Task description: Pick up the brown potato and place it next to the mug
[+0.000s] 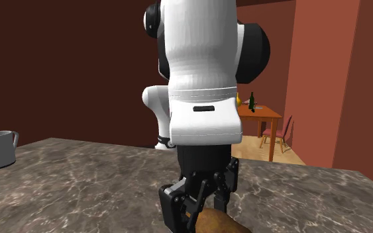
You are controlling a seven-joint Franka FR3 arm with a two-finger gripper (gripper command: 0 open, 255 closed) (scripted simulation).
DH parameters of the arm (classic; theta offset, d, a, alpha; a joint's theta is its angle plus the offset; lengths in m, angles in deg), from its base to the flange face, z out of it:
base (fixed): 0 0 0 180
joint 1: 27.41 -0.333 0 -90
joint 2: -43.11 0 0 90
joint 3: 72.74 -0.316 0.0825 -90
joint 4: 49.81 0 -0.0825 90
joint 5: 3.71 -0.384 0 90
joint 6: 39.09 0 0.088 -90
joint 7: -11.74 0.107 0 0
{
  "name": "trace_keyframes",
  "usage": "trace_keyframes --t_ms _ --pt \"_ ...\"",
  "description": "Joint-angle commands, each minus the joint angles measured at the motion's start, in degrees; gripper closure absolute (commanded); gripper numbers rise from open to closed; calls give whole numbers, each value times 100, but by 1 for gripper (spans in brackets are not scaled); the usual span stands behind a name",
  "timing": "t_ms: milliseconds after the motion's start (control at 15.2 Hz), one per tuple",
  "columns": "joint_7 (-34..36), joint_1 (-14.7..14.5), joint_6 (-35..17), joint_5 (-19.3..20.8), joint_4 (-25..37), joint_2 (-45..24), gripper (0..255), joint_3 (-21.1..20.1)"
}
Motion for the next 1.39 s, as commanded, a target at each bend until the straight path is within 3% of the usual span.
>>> trace_keyframes --t_ms 0,1320 --pt "0 0 -1 0 0 -1 255 0" --pt "172 -28 1346 185 746 616 255 58"
